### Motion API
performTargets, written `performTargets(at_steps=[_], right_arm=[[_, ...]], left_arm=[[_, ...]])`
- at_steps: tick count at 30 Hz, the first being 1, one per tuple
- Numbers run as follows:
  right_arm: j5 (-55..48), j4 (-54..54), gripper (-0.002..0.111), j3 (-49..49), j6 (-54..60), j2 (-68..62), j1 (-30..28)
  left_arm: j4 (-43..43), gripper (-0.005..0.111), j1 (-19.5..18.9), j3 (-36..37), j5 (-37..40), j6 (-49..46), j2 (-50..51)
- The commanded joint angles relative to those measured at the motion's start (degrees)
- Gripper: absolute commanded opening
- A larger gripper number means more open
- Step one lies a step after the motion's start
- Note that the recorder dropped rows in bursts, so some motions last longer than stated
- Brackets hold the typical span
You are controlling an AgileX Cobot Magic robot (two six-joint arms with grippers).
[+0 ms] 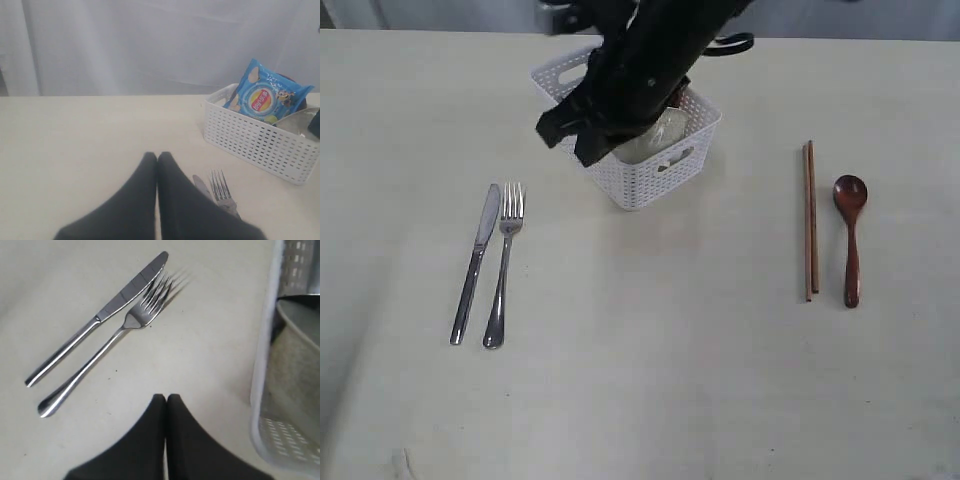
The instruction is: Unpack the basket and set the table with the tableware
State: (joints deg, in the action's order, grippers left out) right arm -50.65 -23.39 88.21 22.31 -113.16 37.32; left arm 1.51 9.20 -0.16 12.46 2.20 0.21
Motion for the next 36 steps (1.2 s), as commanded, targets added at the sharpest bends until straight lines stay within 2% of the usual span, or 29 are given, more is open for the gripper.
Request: performTargets(at_steps=[1, 6, 11, 15, 27, 36], right_arm=[[3.23, 8.59, -0.001, 1.82, -6.39, -4.79, 2.46], [-0.61, 12.01, -0.001, 8.2, -11.58, -11.53, 2.46], [-4.07, 31.35, -0.001, 12.25, -28.68, -14.4, 1.94], [-4.83, 42.0, -0.001, 12.37, -36.33, -13.87, -0.04], [-5.76, 41.22, -0.001, 12.37, -33.23, -11.44, -10.01], [-1.71, 39.76, -0.001, 13.67, -29.89, -4.54, -10.83]], left_arm=[[0.29, 0.0, 0.06, 0.16, -0.36, -0.02, -0.21], [0.29, 0.0, 0.06, 0.16, -0.36, -0.02, -0.21], [0.29, 0.0, 0.06, 0.16, -0.36, -0.02, -0.21], [0.29, 0.0, 0.06, 0.16, -0.36, -0.02, -0.21], [0.29, 0.0, 0.06, 0.16, -0.36, -0.02, -0.21], [0.29, 0.0, 0.06, 0.16, -0.36, -0.02, -0.21]])
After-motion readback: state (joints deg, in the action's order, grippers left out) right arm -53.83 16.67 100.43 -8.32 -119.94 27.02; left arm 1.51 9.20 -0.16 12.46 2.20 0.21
